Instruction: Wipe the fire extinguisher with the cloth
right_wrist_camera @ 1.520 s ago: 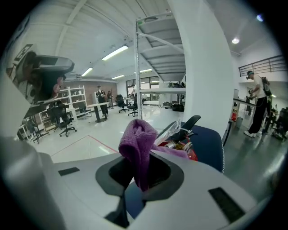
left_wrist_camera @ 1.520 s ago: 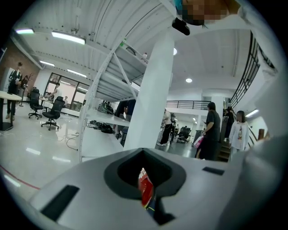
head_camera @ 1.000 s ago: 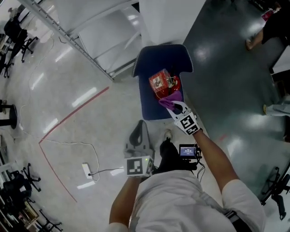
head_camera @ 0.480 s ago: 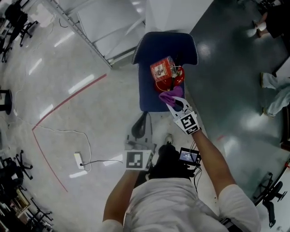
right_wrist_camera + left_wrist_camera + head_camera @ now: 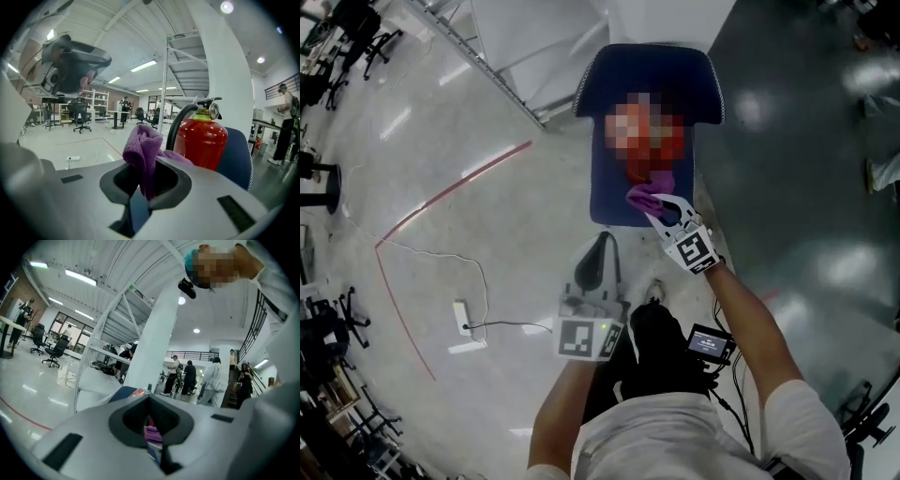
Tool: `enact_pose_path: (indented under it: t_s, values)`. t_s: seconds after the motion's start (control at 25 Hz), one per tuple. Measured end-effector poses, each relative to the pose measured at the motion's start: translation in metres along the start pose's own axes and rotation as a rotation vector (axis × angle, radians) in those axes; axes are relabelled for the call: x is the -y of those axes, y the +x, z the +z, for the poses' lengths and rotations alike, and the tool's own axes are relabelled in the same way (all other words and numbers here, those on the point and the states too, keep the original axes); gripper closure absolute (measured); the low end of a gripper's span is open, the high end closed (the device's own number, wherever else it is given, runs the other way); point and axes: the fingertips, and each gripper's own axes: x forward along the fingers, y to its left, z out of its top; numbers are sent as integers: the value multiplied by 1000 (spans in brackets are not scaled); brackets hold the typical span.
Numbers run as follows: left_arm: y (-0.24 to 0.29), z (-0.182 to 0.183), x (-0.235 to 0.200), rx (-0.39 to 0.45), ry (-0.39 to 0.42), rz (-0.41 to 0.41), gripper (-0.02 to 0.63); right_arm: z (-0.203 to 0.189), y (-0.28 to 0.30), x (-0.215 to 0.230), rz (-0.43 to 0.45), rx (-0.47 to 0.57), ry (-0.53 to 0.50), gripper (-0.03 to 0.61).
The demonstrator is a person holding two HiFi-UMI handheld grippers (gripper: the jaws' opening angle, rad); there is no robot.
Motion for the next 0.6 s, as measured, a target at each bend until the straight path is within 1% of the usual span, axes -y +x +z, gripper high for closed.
enact_pose_path:
  t_s: [0.16, 0.32, 0.6]
  values:
    - [5, -25, -3, 11, 24, 7, 609, -24, 9, 0, -13, 26, -8, 526]
    - [12, -62, -12, 13, 48, -27, 609, -47, 22, 1, -46, 58, -8, 526]
    - [37, -122, -48, 20, 57, -66, 609, -81, 44, 2, -96, 102, -13, 526]
